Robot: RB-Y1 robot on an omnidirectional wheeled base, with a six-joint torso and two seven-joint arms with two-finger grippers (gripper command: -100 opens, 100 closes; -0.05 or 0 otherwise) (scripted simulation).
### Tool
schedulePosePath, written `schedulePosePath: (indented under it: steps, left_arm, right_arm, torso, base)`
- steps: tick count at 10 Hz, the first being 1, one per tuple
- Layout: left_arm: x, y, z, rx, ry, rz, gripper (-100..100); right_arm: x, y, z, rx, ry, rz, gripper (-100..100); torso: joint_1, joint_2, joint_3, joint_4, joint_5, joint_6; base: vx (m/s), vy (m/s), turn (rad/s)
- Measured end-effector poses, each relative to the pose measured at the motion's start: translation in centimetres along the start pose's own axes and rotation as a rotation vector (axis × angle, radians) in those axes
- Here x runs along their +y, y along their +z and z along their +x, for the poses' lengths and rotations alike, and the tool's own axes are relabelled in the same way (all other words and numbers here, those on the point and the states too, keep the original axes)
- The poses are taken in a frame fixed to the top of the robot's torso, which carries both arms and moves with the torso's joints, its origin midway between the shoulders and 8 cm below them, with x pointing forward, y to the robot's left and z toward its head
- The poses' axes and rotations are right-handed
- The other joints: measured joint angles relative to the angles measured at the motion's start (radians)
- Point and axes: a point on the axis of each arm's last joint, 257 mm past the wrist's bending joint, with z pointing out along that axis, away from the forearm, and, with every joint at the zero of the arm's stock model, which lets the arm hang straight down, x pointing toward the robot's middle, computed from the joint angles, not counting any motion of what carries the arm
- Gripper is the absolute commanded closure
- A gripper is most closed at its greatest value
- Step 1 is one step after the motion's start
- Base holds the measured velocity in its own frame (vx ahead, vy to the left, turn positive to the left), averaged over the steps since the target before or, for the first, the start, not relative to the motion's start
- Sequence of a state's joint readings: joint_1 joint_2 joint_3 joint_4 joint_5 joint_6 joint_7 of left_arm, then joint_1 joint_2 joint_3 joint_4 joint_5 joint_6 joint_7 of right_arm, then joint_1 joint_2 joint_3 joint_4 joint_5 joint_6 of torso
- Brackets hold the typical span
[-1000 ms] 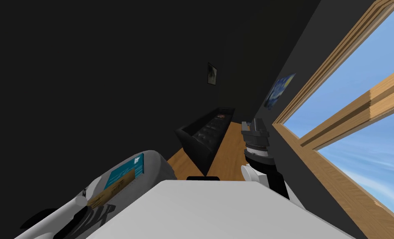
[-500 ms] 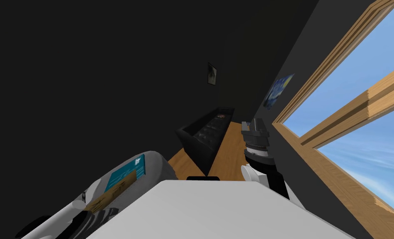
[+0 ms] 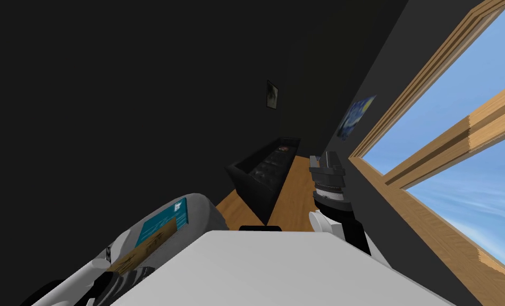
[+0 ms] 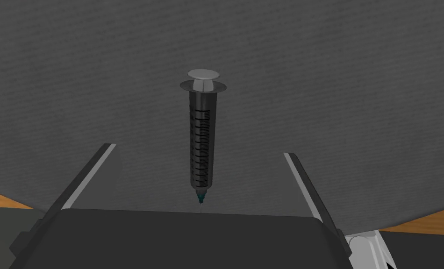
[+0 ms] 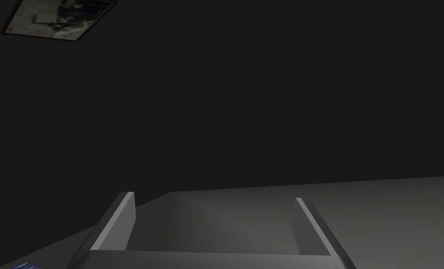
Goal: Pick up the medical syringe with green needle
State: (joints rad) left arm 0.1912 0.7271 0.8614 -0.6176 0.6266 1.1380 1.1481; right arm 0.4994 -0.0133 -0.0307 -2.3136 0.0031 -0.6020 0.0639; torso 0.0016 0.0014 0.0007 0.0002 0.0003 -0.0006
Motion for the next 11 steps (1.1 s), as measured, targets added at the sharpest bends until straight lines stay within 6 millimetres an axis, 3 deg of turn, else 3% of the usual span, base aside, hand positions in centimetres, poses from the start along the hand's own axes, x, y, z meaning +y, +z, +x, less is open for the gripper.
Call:
schedulePosePath:
  steps: [1, 4, 5, 9, 10, 11]
  left_arm:
    - [0.0, 0.0, 0.0, 0.000, 0.000, 0.000, -100]
    - [0.8, 1.7, -1.1, -0.002, 0.011, 0.000, -100]
    - [0.8, 1.8, -1.1, 0.000, 0.012, 0.001, 100]
    - [0.8, 1.8, -1.1, -0.001, 0.008, 0.000, 100]
    - [0.8, 1.8, -1.1, -0.001, 0.008, 0.000, 0]
    - [0.8, 1.8, -1.1, -0.001, 0.008, 0.000, 100]
  right_arm:
    - [0.0, 0.0, 0.0, 0.000, 0.000, 0.000, 0]
    - [0.0, 0.0, 0.0, 0.000, 0.000, 0.000, 0]
    - [0.0, 0.0, 0.0, 0.000, 0.000, 0.000, 0]
    - [0.0, 0.0, 0.0, 0.000, 0.000, 0.000, 0]
    - [0.0, 0.0, 0.0, 0.000, 0.000, 0.000, 0]
    - [0.0, 0.0, 0.0, 0.000, 0.000, 0.000, 0]
  torso:
    - [-0.001, 0.000, 0.000, 0.000, 0.000, 0.000]
    - [-0.001, -0.001, 0.000, 0.000, 0.000, 0.000]
    - [-0.002, 0.000, 0.000, 0.000, -0.001, 0.000]
    - [-0.001, 0.000, 0.000, 0.000, 0.001, 0.001]
    - [-0.001, 0.000, 0.000, 0.000, 0.001, 0.001]
    - [-0.001, 0.000, 0.000, 0.000, 0.001, 0.001]
  base:
    - [0.016, 0.033, 0.062]
    - [0.006, 0.015, -0.010]
    - [0.000, 0.000, 0.000]
    - [0.000, 0.000, 0.003]
    - [0.000, 0.000, 0.000]
    - [-0.001, -0.012, 0.008]
